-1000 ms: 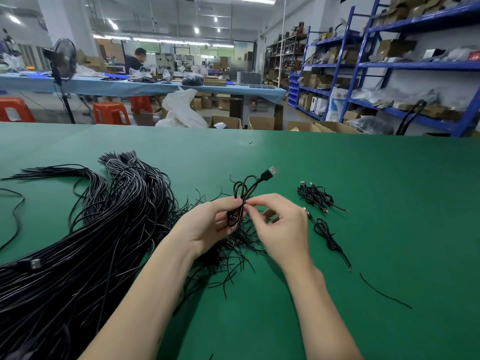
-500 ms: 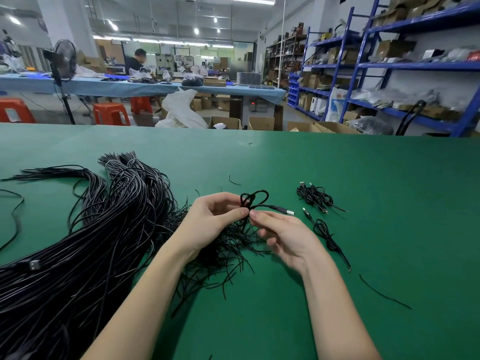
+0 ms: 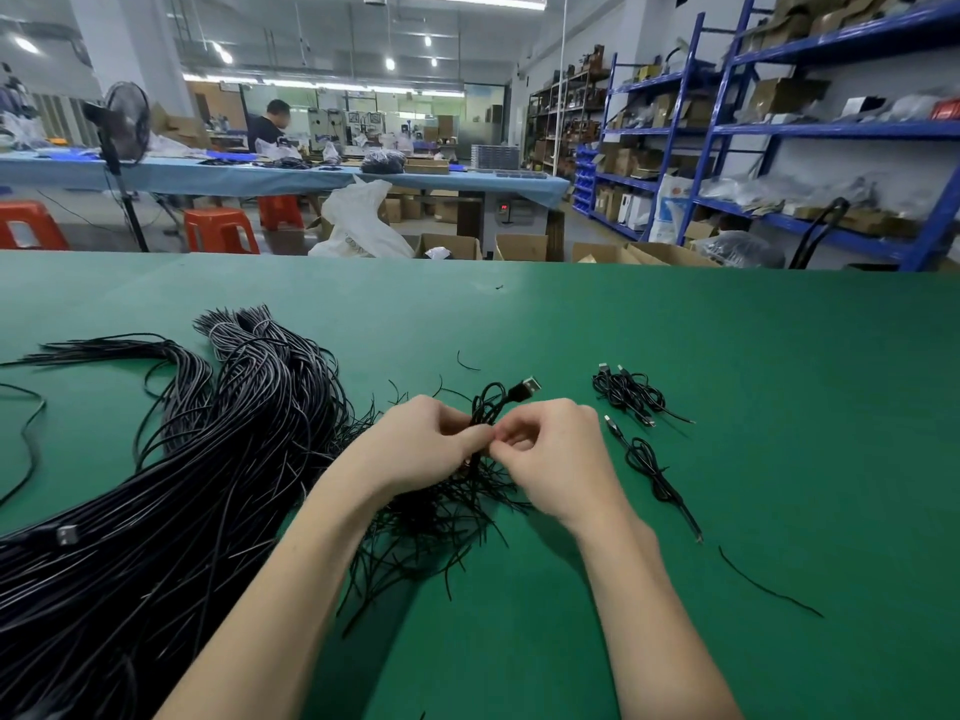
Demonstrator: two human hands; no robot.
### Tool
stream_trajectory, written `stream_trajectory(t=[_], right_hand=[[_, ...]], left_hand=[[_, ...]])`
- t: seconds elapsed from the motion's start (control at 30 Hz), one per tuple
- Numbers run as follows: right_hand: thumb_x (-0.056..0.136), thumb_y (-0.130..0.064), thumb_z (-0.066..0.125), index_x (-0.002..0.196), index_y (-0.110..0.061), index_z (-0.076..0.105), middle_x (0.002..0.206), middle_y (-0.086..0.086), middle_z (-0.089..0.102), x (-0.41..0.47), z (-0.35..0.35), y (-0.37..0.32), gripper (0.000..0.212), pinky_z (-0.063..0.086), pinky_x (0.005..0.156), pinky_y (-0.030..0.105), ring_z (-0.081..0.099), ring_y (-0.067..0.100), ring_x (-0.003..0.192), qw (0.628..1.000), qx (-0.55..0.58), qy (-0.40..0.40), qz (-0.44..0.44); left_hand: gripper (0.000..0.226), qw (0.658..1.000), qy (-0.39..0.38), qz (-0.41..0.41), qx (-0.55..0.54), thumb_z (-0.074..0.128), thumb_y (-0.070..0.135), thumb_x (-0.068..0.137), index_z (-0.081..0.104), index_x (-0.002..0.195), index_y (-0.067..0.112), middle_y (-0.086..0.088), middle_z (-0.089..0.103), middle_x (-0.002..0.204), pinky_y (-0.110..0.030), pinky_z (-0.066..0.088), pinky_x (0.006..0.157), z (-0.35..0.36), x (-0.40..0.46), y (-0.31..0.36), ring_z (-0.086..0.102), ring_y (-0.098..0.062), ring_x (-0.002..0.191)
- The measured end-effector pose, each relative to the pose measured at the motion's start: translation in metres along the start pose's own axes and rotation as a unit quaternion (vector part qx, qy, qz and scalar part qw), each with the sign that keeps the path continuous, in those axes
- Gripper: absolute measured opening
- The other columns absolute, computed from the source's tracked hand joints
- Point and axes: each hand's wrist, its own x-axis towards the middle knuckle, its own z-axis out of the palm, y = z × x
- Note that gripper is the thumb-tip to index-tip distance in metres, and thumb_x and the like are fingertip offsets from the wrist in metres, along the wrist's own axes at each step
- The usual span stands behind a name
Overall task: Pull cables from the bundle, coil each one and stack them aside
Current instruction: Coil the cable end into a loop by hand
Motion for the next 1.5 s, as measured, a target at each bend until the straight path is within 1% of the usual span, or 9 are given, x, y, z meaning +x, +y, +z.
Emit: stream_trajectory(t=[0.13,0.27,0.63,0.77,0.93,1.1,1.23,1.37,1.5], right_hand=[[0.078,-0.017,0.073,0.068,-0.029,0.074,0.05,-0.017,0.061,0.002,-0.003,0.003,0.016,0.039,0.049,0.009,0.052,0.002,0.047,1.0,-0.026,0.004,-0.013],[0.076,-0.029,0.083,0.069,-0.03,0.078,0.059,-0.018,0.069,-0.002,-0.003,0.009,0.009,0.049,0.057,0.014,0.062,-0.002,0.056,1.0,0.009,0.023,-0.011],[0.074,-0.036,0.082,0.071,-0.035,0.075,0.067,-0.022,0.07,-0.004,0.003,0.013,0.007,0.056,0.067,0.026,0.067,0.001,0.064,0.998,0.003,0.012,-0.057],[0.073,-0.036,0.082,0.073,-0.038,0.075,0.067,-0.016,0.072,-0.003,0.004,0.016,0.008,0.059,0.072,0.031,0.064,0.003,0.061,0.999,0.012,-0.037,-0.03],[0.078,-0.04,0.078,0.081,-0.041,0.07,0.073,-0.017,0.071,-0.003,0.005,0.018,0.009,0.056,0.071,0.028,0.064,0.003,0.069,0.995,-0.077,-0.033,-0.048],[0.085,-0.035,0.076,0.088,-0.036,0.069,0.086,-0.025,0.068,-0.006,0.008,0.017,0.007,0.05,0.067,0.023,0.061,0.004,0.071,0.99,-0.086,0.018,-0.115],[0.085,-0.034,0.078,0.085,-0.03,0.075,0.079,-0.009,0.073,-0.005,0.005,0.012,0.005,0.048,0.053,0.021,0.058,0.006,0.056,0.989,0.129,-0.023,0.074],[0.095,-0.044,0.065,0.088,-0.012,0.075,0.077,-0.003,0.076,-0.001,-0.001,0.008,0.034,0.037,0.04,0.016,0.056,0.006,0.049,0.914,0.29,-0.075,0.275],[0.094,-0.036,0.069,0.084,-0.006,0.072,0.066,0.001,0.071,0.0,-0.002,0.008,0.032,0.028,0.031,0.012,0.05,0.003,0.042,0.836,0.399,-0.11,0.361]], left_hand=[[0.043,0.998,0.039,0.02,0.04,0.057,0.054,0.094,0.072,0.085,0.015,0.007,0.042,0.051,-0.019,0.032,0.047,0.002,-0.004,0.007,0.035,-0.009,0.048],[0.033,0.996,0.05,0.059,0.047,0.057,0.043,0.098,0.075,0.087,0.018,-0.006,0.056,0.058,-0.022,0.042,0.055,0.0,-0.006,0.007,0.042,-0.009,0.054],[0.034,0.998,0.05,0.035,-0.009,0.061,0.036,0.096,0.068,0.071,0.015,0.001,0.062,0.06,-0.026,0.041,0.06,0.002,-0.003,-0.003,0.052,-0.012,0.058],[0.036,0.996,0.071,0.036,0.046,0.061,0.033,0.095,0.064,0.071,0.007,0.001,0.054,0.055,-0.015,0.032,0.046,0.004,-0.003,-0.004,0.043,-0.011,0.051],[0.037,0.996,0.07,0.026,0.056,0.062,0.033,0.094,0.062,0.07,0.005,0.001,0.048,0.054,-0.017,0.03,0.043,0.003,-0.002,-0.005,0.041,-0.015,0.051],[0.034,0.997,0.076,0.014,0.009,0.062,0.035,0.094,0.068,0.076,0.006,-0.015,0.069,0.074,-0.027,0.043,0.057,0.002,0.0,-0.006,0.051,-0.018,0.059],[0.034,0.993,0.103,0.031,-0.043,0.062,0.037,0.094,0.07,0.078,0.008,-0.017,0.067,0.075,-0.028,0.04,0.059,0.006,0.002,-0.004,0.05,-0.017,0.06],[0.032,0.992,0.101,0.069,-0.042,0.062,0.036,0.096,0.071,0.081,0.01,-0.015,0.066,0.073,-0.033,0.047,0.063,0.008,0.0,-0.002,0.053,-0.02,0.059],[0.028,0.98,0.134,0.142,-0.029,0.062,0.031,0.097,0.07,0.078,0.011,-0.005,0.065,0.066,-0.028,0.045,0.063,0.012,-0.001,0.001,0.049,-0.013,0.057]])
